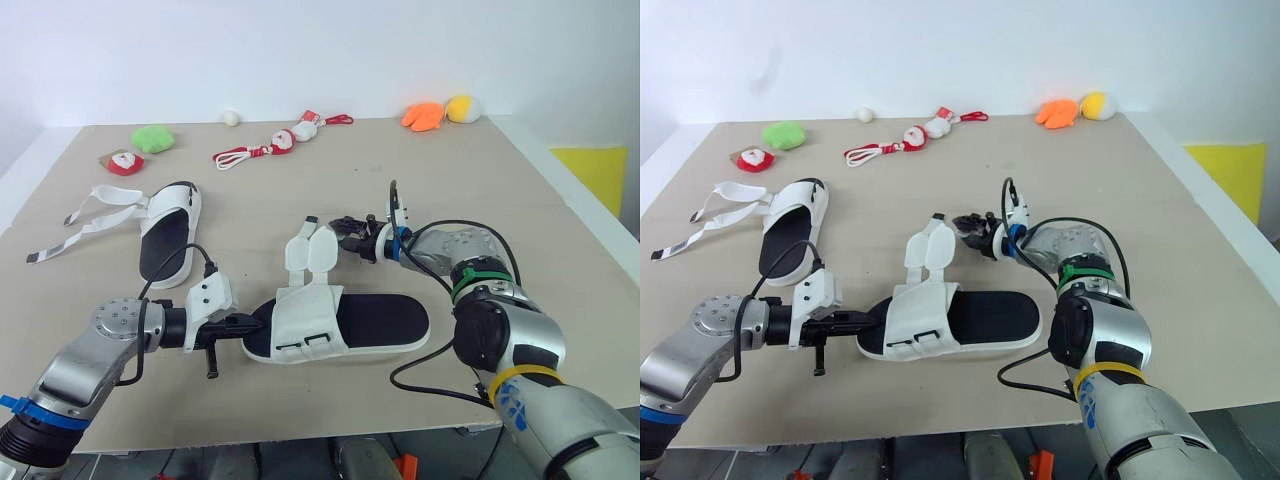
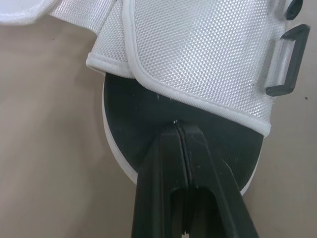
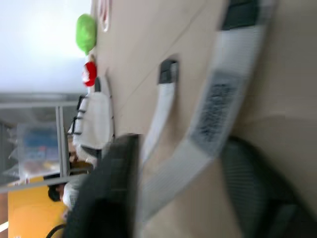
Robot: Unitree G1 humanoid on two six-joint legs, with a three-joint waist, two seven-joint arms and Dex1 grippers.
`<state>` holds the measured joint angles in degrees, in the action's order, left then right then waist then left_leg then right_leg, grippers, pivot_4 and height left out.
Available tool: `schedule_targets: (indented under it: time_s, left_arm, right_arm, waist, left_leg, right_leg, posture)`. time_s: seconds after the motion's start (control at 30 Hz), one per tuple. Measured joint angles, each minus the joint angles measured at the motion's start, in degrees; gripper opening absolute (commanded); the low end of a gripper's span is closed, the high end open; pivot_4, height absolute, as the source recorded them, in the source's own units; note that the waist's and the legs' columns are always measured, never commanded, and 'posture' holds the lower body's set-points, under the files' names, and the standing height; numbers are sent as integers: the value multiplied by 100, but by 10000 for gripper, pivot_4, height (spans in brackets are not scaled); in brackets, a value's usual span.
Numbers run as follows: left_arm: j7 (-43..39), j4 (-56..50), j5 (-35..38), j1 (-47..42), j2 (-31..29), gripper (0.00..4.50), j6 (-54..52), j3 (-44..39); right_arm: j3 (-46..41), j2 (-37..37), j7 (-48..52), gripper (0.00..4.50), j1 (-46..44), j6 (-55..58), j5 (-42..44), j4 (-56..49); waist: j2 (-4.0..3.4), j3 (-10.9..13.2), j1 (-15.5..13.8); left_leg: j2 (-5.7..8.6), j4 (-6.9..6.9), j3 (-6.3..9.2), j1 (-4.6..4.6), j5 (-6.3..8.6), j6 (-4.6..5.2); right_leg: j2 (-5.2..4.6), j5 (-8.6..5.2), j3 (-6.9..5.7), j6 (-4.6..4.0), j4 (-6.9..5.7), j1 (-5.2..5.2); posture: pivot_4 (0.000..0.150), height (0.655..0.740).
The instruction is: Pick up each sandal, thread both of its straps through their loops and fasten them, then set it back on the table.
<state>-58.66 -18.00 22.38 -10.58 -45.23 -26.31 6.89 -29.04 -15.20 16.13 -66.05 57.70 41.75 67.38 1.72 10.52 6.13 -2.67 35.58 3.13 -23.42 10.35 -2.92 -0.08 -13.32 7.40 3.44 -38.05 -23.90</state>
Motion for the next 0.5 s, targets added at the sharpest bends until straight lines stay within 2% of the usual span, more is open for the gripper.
schedule_targets:
  time_s: [0.07, 0.2, 0.27, 0.33, 0.4, 0.43, 0.5]
  left_arm:
    - [9, 0, -2, -3, 0, 0, -6, -2]
    - [43, -1, -1, -3, 7, 0, -7, -1]
    - [43, -1, 0, -5, 8, 0, -9, -1]
    - [43, 0, 1, -8, 12, 0, -11, -1]
    - [35, 5, 1, -26, 15, 0, -17, 4]
    - [35, 6, 1, -26, 15, 0, -18, 4]
    - [27, 12, 0, -52, 15, 0, -31, 8]
  right_arm:
    - [44, 2, 207, 554, -116, -54, -112, -4]
    - [483, 9, 902, 554, -169, -243, -507, -80]
    - [976, 10, 1630, 554, -70, -495, -779, -464]
    - [1484, 11, 2444, 554, 142, -902, -977, -1279]
    - [2184, -27, 3546, 554, 586, -1400, -1088, -2896]
    - [2196, -27, 3560, 554, 591, -1405, -1088, -2916]
    - [2753, -117, 4288, 554, 1054, -1911, -1174, -4265]
  waist:
    - [0, 0, 6]
    - [-2, 1, 6]
    - [-5, 3, 6]
    - [-8, 5, 2]
    - [-9, 5, -3]
    - [-9, 5, -6]
    - [-9, 5, -19]
  left_leg:
    - [0, 0, 0, 3, 0, 0]
    - [0, 0, 2, 1, 0, 0]
    - [0, -1, 2, -1, 0, 0]
    - [0, -5, 2, -1, 0, -1]
    - [-2, -14, 4, 0, 1, -1]
    - [-4, -16, 7, 0, 1, -2]
    - [-8, -22, 14, -1, 3, -6]
  right_leg:
    - [0, 0, 0, 0, 0, 2]
    - [2, -4, 0, -6, 0, -1]
    - [2, -4, 0, -5, 0, -3]
    - [2, -1, -1, 7, 0, -4]
    - [2, 0, -4, 21, 0, -6]
    - [2, -4, -9, 24, -1, -6]
    - [3, -10, -19, 21, -1, -7]
  posture:
    - [1500, 7400]
    - [1500, 7400]
    - [1500, 7400]
    - [1500, 7400]
    - [1500, 7400]
    - [1500, 7400]
    - [1500, 7400]
